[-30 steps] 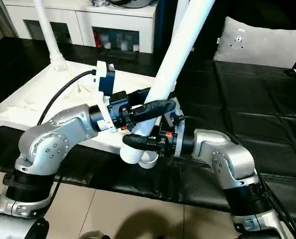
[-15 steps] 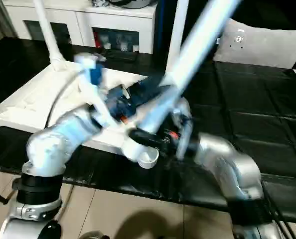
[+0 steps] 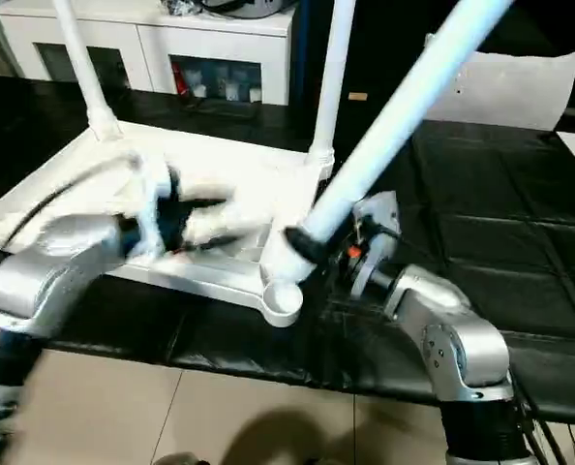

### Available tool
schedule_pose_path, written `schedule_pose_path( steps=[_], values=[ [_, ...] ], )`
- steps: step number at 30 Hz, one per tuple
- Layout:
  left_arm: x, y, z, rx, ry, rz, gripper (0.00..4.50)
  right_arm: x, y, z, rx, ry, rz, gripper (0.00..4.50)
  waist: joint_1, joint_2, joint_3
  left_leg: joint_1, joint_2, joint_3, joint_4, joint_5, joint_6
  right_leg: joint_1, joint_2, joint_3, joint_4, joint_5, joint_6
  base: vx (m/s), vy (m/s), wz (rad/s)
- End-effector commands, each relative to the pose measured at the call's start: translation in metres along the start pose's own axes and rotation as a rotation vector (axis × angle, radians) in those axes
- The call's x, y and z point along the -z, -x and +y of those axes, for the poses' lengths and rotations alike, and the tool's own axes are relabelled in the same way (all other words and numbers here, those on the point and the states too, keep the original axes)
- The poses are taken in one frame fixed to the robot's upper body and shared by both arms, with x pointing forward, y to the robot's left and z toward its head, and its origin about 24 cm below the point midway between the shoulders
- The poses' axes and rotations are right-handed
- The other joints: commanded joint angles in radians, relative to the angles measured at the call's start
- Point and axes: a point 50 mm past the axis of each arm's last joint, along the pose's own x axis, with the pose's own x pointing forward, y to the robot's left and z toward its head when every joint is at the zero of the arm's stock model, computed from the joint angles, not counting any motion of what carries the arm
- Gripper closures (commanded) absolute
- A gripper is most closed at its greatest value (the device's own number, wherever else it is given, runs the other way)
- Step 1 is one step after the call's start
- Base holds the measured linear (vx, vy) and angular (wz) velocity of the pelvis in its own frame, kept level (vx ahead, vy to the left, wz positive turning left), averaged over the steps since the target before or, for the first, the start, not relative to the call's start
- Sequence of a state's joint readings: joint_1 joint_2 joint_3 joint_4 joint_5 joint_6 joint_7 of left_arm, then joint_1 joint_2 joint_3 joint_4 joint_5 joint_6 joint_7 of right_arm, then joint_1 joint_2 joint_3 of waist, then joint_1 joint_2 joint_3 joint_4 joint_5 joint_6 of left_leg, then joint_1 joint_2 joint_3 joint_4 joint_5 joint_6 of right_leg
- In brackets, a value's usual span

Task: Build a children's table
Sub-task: Pick table leg

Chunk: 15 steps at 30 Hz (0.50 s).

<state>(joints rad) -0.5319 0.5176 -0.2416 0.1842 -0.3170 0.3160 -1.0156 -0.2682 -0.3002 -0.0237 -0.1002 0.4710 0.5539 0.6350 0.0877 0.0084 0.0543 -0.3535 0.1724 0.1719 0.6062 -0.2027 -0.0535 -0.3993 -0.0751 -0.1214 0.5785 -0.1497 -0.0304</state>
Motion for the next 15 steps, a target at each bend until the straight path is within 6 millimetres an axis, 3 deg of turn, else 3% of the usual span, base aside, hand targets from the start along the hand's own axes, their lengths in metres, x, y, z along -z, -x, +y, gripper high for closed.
schedule_pose_path(
  steps=[1, 2, 4, 5, 6, 7, 11, 15],
  values=[
    [0.010, -0.001, -0.001, 0.063, -0.058, 0.077, 1.30, 0.000, 0.000, -0.001, 0.007, 0.016, 0.008, 2.60, -0.002, -0.007, -0.074, 0.004, 0.051, -0.021, -0.074, -0.119, 0.019, 0.058, -0.082, 0.064, -0.068, -0.348, -0.056, 0.000, 0.000, 0.00],
    [0.014, -0.001, 0.001, 0.073, -0.077, 0.112, 1.30, 0.003, -0.002, 0.001, 0.002, 0.009, 0.021, 2.60, 0.001, 0.004, -0.073, 0.006, 0.053, -0.022, -0.075, -0.120, 0.019, 0.055, -0.083, 0.064, -0.067, -0.342, -0.070, 0.000, 0.000, 0.00],
    [0.020, -0.001, 0.004, 0.115, -0.111, 0.165, 1.50, 0.006, -0.003, 0.003, -0.008, 0.016, 0.040, 2.60, 0.000, 0.001, -0.074, 0.004, 0.054, -0.022, -0.075, -0.125, 0.018, 0.058, -0.084, 0.065, -0.064, -0.323, -0.081, 0.000, 0.000, 0.00],
    [0.022, -0.001, 0.005, 0.135, -0.122, 0.188, 1.60, 0.007, -0.003, 0.004, -0.008, 0.020, 0.045, 2.60, 0.002, 0.007, -0.074, 0.007, 0.053, -0.022, -0.075, -0.132, 0.018, 0.055, -0.083, 0.064, -0.070, -0.323, -0.083, 0.000, 0.000, 0.00],
    [0.024, -0.001, 0.007, 0.149, -0.134, 0.220, 1.60, 0.007, -0.003, 0.004, -0.004, 0.023, 0.045, 2.60, 0.000, 0.005, -0.075, 0.007, 0.054, -0.022, -0.076, -0.136, 0.015, 0.057, -0.083, 0.065, -0.065, -0.315, -0.088, 0.000, 0.000, 0.00],
    [0.026, -0.001, 0.010, 0.153, -0.155, 0.253, 1.70, 0.008, -0.003, 0.004, 0.004, 0.026, 0.044, 2.60, 0.002, 0.011, -0.073, 0.007, 0.055, -0.024, -0.077, -0.154, 0.007, 0.057, -0.085, 0.065, -0.066, -0.318, -0.097, 0.000, 0.000, 0.00],
    [0.030, -0.004, 0.017, 0.204, -0.211, 0.299, 2.04, 0.012, -0.005, 0.003, 0.013, 0.031, 0.047, 2.60, 0.002, 0.007, -0.072, 0.007, 0.051, -0.023, -0.077, -0.174, -0.004, 0.061, -0.090, 0.065, -0.074, -0.359, -0.088, 0.000, 0.000, 0.00],
    [0.031, -0.011, 0.019, 0.236, -0.227, 0.317, 2.23, 0.012, -0.006, 0.005, 0.004, 0.031, 0.050, 2.60, 0.005, 0.006, -0.075, 0.008, 0.056, -0.023, -0.076, -0.167, -0.003, 0.063, -0.093, 0.066, -0.068, -0.332, -0.105, 0.000, 0.000, 0.00]
  ],
)
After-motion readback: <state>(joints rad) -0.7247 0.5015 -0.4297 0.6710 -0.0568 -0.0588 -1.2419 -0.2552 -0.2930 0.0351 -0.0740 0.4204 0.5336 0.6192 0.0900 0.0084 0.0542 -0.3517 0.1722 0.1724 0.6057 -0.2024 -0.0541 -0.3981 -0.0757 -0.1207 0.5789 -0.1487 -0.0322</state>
